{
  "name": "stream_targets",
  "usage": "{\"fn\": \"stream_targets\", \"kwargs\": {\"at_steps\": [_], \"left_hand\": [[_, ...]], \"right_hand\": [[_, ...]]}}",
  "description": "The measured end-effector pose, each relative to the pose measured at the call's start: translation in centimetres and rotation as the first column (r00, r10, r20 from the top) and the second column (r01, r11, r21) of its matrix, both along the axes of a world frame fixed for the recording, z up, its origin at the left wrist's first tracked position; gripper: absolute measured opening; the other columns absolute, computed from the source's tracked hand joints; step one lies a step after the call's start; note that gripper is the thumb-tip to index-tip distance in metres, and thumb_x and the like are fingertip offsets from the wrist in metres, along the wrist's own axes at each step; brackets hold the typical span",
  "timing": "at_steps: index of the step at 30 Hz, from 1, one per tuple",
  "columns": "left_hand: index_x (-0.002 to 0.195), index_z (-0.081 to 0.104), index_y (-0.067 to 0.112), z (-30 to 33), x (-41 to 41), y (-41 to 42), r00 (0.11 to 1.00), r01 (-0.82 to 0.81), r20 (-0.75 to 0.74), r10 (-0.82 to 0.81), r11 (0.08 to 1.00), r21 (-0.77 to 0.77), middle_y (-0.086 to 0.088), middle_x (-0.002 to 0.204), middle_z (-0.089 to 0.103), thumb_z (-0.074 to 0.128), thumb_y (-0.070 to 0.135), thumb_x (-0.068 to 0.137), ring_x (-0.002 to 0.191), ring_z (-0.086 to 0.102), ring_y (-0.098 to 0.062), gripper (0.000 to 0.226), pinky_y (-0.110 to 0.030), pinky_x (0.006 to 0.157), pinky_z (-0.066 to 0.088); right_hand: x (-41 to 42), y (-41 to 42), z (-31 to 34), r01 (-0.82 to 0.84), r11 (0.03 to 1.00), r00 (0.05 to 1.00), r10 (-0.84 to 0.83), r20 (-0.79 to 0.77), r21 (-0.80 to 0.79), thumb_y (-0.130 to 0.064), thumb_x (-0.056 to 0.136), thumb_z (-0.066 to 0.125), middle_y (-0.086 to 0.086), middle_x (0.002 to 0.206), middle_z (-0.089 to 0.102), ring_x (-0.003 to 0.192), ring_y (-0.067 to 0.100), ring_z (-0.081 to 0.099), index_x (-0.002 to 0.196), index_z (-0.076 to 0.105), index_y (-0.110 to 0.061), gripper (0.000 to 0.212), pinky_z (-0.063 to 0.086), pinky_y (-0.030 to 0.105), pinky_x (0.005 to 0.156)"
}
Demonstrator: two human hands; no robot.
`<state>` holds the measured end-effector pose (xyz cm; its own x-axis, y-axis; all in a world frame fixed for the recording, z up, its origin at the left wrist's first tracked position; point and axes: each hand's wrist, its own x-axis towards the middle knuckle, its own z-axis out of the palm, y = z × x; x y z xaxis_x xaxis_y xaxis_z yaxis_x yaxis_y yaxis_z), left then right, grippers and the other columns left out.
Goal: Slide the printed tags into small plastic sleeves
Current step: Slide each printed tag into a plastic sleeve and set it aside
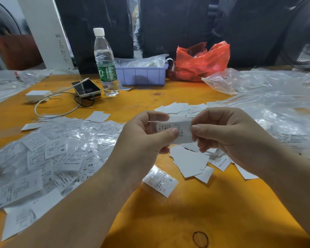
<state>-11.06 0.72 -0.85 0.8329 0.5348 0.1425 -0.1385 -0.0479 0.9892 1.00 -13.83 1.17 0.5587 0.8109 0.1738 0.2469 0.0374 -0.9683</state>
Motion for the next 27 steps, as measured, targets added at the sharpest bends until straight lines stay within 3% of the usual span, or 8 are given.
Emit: {"fn": "stream_targets", "kwargs": {"at_steps": [7, 13, 20, 24, 25, 27], "left_hand": [[0.099, 0.066, 0.023, 0.0, -0.1, 0.0, 1.000, 0.010, 0.000, -0.010, 1.000, -0.004, -0.006, 0.088, 0.074, 0.078, 0.014, 0.077, 0.081, 0.072, -0.019, 0.027, -0.027, 0.066, 0.060], [0.097, 0.069, 0.024, -0.1, 0.0, 0.0, 1.000, 0.008, 0.000, -0.008, 1.000, -0.005, -0.010, 0.092, 0.070, 0.080, 0.014, 0.074, 0.077, 0.071, -0.018, 0.027, -0.022, 0.061, 0.055], [0.094, 0.069, 0.027, -0.2, 0.1, 0.1, 1.000, 0.012, 0.011, -0.012, 1.000, 0.016, -0.005, 0.085, 0.070, 0.080, 0.015, 0.074, 0.074, 0.070, -0.017, 0.026, -0.022, 0.062, 0.055], [0.099, 0.067, 0.028, 0.5, -0.1, 1.1, 0.999, 0.029, -0.021, -0.029, 1.000, -0.007, -0.003, 0.079, 0.072, 0.082, 0.022, 0.064, 0.069, 0.070, -0.016, 0.039, -0.021, 0.058, 0.055], [0.100, 0.065, 0.031, 0.7, -0.2, 1.4, 0.998, 0.030, -0.063, -0.028, 0.999, 0.029, -0.001, 0.079, 0.072, 0.083, 0.022, 0.064, 0.066, 0.070, -0.014, 0.041, -0.021, 0.056, 0.054], [0.102, 0.059, 0.038, 0.5, -0.4, 1.9, 0.979, 0.006, -0.193, 0.066, 0.937, 0.351, 0.006, 0.077, 0.071, 0.082, 0.020, 0.074, 0.064, 0.068, -0.010, 0.040, -0.025, 0.052, 0.056]], "right_hand": [[0.3, -0.3, 0.1, -0.035, 0.999, 0.999, 0.035, -0.011, -0.010, -0.020, 0.066, 0.071, 0.014, 0.079, 0.072, 0.060, 0.018, 0.061, 0.088, 0.073, -0.007, 0.026, 0.052, 0.023, 0.057], [0.2, 0.0, 0.0, -0.023, 0.999, 0.999, 0.022, -0.043, -0.033, -0.018, 0.060, 0.074, 0.012, 0.071, 0.070, 0.057, 0.018, 0.062, 0.096, 0.066, -0.007, 0.038, 0.053, 0.024, 0.055], [0.1, 0.1, -0.2, -0.065, 0.997, 0.997, 0.062, -0.052, -0.046, -0.021, 0.063, 0.073, 0.013, 0.070, 0.068, 0.058, 0.019, 0.060, 0.084, 0.068, -0.003, 0.028, 0.052, 0.024, 0.056], [0.6, -0.2, 0.1, -0.017, 0.996, 0.999, 0.021, 0.043, -0.090, -0.021, 0.069, 0.074, 0.011, 0.073, 0.070, 0.062, 0.020, 0.063, 0.087, 0.071, -0.006, 0.023, 0.054, 0.024, 0.059], [0.8, -0.3, 0.1, 0.024, 0.993, 0.993, -0.011, 0.117, -0.112, -0.019, 0.072, 0.076, 0.009, 0.074, 0.071, 0.064, 0.019, 0.064, 0.087, 0.071, -0.008, 0.019, 0.055, 0.025, 0.060], [1.0, -0.5, -0.2, 0.141, 0.978, 0.939, -0.084, 0.335, -0.152, -0.020, 0.078, 0.074, 0.003, 0.076, 0.071, 0.068, 0.015, 0.066, 0.086, 0.071, -0.017, 0.009, 0.056, 0.025, 0.063]]}}
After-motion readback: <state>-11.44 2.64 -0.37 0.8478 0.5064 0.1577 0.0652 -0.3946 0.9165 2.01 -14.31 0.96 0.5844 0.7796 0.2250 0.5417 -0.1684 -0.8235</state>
